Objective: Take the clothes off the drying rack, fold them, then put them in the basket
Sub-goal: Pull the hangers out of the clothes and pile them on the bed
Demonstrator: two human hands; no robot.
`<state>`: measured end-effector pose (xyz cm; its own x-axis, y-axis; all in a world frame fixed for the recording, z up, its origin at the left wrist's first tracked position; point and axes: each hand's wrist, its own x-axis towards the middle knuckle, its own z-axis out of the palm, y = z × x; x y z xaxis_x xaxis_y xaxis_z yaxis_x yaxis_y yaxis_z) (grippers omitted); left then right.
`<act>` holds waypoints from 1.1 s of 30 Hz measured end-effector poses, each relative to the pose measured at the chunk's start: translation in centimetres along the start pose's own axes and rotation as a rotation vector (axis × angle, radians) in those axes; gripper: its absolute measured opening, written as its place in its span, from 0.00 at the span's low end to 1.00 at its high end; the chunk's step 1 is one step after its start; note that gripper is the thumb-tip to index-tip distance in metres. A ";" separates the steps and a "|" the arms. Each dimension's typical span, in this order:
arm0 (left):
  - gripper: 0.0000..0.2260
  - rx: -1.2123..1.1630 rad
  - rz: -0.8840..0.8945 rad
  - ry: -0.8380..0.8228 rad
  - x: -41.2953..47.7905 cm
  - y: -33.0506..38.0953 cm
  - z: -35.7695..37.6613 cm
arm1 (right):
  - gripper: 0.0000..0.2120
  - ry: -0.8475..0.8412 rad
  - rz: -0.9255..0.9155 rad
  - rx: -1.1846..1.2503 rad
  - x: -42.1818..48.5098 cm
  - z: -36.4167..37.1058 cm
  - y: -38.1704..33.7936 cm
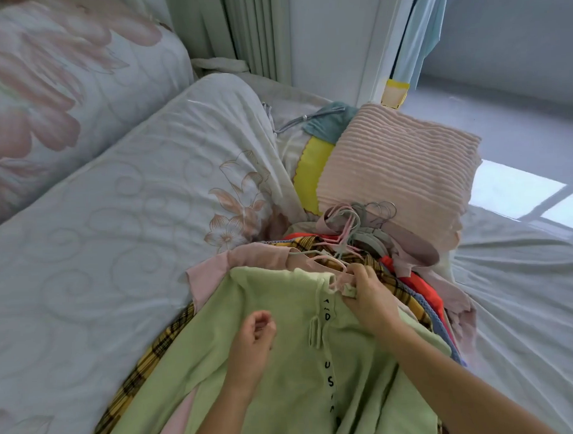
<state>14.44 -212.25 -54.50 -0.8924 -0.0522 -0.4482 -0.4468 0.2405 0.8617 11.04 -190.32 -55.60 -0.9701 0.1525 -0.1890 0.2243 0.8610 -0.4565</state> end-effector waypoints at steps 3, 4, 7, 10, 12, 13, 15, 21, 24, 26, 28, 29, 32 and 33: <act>0.06 0.103 0.077 0.050 -0.7 1.4 -1.3 | 0.06 -0.035 -0.112 0.096 -2.3 -1.4 -1.2; 0.05 0.161 0.118 0.071 -1.0 1.9 -1.8 | 0.03 -0.050 -0.133 0.132 -3.1 -2.2 -1.8; 0.12 0.383 0.383 0.147 -2.1 3.7 -3.4 | 0.10 -0.117 -0.162 0.243 -5.8 -4.8 -3.7; 0.27 0.592 0.644 0.090 -3.3 6.9 -4.7 | 0.12 -0.171 -0.207 0.307 -9.1 -7.6 -4.8; 0.38 0.702 0.687 -0.069 -4.6 9.5 -5.3 | 0.19 -0.154 -0.206 0.344 -11.4 -9.7 -5.2; 0.43 0.701 0.647 -0.208 -5.4 10.9 -5.5 | 0.26 -0.133 -0.206 0.365 -12.5 -10.7 -5.4; 0.45 0.672 0.509 -0.515 -7.1 13.1 -5.3 | 0.30 -0.097 -0.212 0.392 -14.7 -12.7 -5.6; 0.16 0.537 0.682 -0.640 -13.1 15.3 -3.4 | 0.25 -0.001 -0.154 0.426 -22.1 -18.4 -5.1; 0.20 0.413 0.787 -0.568 -17.0 17.2 -1.8 | 0.13 0.013 -0.185 0.407 -25.1 -21.5 -5.2; 0.18 0.354 0.837 -0.545 -19.4 18.8 -1.0 | 0.12 0.048 -0.182 0.411 -26.5 -23.3 -4.9; 0.09 0.331 0.878 -0.520 -21.0 19.9 -0.4 | 0.15 0.042 -0.172 0.390 -27.7 -24.7 -3.9; 0.07 0.330 0.900 -0.492 -21.5 20.4 -0.2 | 0.16 0.023 -0.160 0.372 -28.4 -25.3 -3.3; 0.06 0.263 0.887 -0.364 -22.7 20.5 0.2 | 0.16 0.014 -0.145 0.361 -30.7 -26.3 -0.8; 0.12 0.235 0.890 -0.326 -23.3 20.2 0.4 | 0.14 0.032 -0.141 0.364 -31.6 -26.4 0.1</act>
<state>26.20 -205.75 -26.72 -0.8205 0.5044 0.2688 0.4374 0.2514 0.8634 39.25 -182.19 -26.71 -0.9948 0.0655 -0.0779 0.1018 0.6473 -0.7554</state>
